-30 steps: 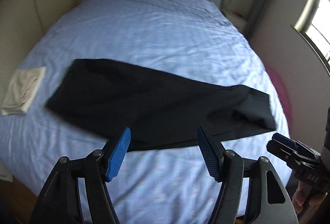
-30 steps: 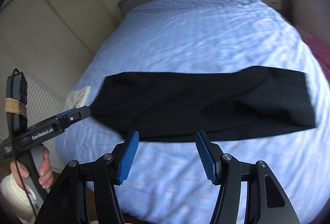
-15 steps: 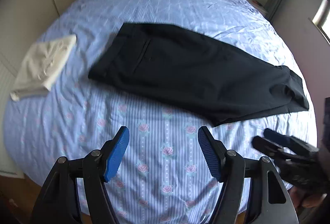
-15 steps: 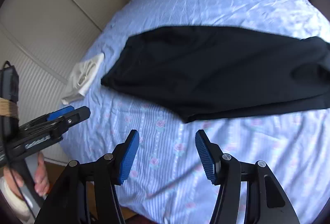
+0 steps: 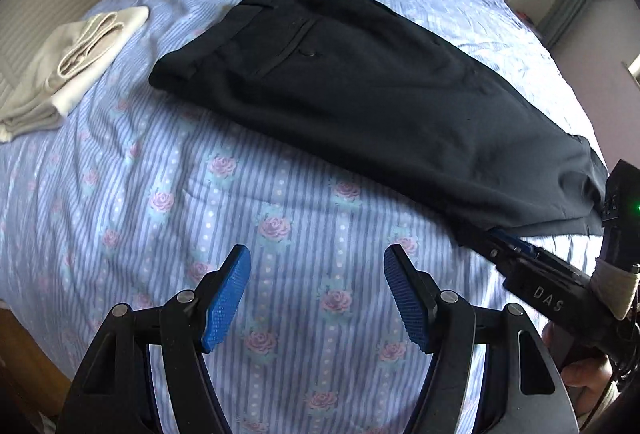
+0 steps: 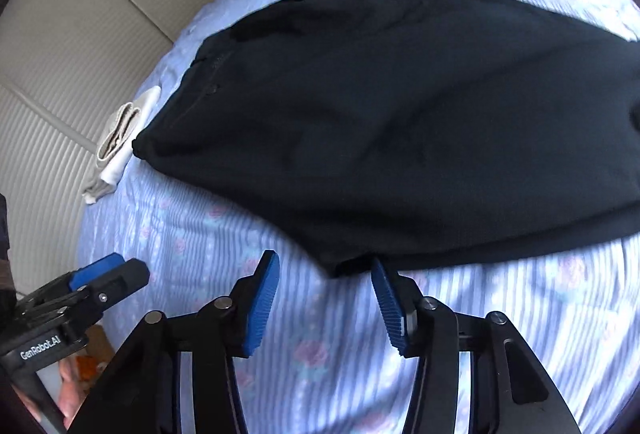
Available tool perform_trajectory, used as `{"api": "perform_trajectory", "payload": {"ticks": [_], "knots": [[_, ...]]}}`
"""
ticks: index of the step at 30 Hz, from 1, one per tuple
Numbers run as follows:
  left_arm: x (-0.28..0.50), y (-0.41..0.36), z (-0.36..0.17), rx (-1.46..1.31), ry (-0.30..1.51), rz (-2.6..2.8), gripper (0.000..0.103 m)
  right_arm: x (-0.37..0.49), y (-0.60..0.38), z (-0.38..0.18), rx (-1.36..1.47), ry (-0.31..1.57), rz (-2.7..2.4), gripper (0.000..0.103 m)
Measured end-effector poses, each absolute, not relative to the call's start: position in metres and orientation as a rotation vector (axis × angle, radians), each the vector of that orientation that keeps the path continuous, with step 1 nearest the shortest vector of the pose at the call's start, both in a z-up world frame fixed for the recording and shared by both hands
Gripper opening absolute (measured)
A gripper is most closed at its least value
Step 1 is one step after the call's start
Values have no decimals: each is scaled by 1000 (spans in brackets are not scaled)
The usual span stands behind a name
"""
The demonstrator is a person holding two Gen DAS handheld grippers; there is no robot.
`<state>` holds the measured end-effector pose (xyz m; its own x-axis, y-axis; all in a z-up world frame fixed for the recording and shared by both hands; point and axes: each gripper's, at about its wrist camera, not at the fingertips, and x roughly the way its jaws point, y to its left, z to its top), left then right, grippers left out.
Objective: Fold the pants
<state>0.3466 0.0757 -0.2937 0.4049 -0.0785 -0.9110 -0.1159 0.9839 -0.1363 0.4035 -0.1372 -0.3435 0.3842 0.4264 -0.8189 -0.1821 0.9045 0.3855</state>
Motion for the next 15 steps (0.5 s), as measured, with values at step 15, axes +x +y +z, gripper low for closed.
{"api": "perform_trajectory", "payload": {"ticks": [15], "knots": [[338,80,-299,-197,1160,92,68,395,-106,-324,94,1023,437,17]]}}
